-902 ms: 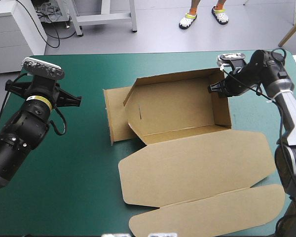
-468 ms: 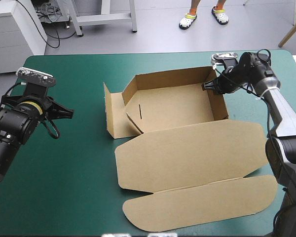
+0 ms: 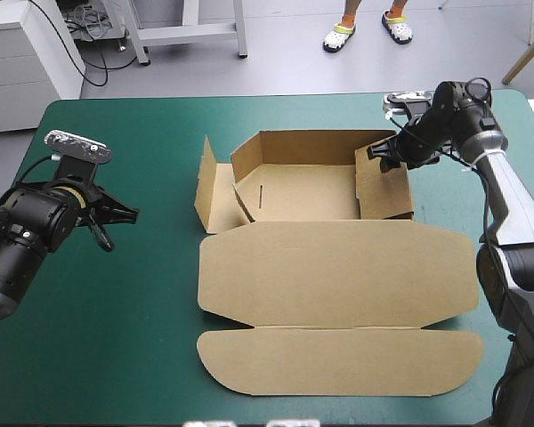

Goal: Fold the box

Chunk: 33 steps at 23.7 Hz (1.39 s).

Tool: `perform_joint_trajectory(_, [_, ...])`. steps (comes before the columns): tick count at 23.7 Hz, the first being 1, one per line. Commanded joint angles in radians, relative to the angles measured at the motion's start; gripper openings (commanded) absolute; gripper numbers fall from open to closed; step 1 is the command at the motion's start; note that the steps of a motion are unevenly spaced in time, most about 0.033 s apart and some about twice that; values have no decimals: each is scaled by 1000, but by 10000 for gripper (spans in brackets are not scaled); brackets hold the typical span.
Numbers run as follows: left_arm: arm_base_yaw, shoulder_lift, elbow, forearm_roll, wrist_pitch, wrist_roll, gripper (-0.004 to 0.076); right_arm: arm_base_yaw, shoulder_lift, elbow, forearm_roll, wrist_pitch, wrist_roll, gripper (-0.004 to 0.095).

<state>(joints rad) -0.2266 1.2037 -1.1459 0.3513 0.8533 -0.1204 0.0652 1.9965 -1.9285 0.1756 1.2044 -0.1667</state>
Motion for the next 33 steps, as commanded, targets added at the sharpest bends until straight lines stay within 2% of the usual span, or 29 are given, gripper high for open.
perform_joint_trajectory(1, [23, -9, -33, -4, -41, -2, -6, 4, -97, -72, -16, -1, 9, 526])
perform_joint_trajectory(4, [90, -3, -33, -67, -50, 20, -6, 1, -143, -76, -58, -1, 13, 526])
perform_joint_trajectory(8, [221, 1, -33, -204, -59, 99, -6, 1, -211, -76, -106, -1, 98, 526])
perform_joint_trajectory(12, [335, 2, -33, -326, -59, 164, -6, 1, -268, -76, -109, -1, 120, 526])
perform_joint_trajectory(15, [453, 2, -33, -520, -51, 270, -6, 1, -305, -75, -85, -1, 124, 526])
perform_joint_trajectory(23, [472, 3, -33, -675, 10, 386, -8, 1, -227, 46, -54, -1, 122, 526])
perform_joint_trajectory(27, [472, 3, -33, -703, 26, 391, -10, 1, -122, 48, -16, -1, 116, 526])
perform_joint_trajectory(33, [472, 3, -33, -701, 39, 393, -10, 1, -58, 48, -18, -6, 112, 526])
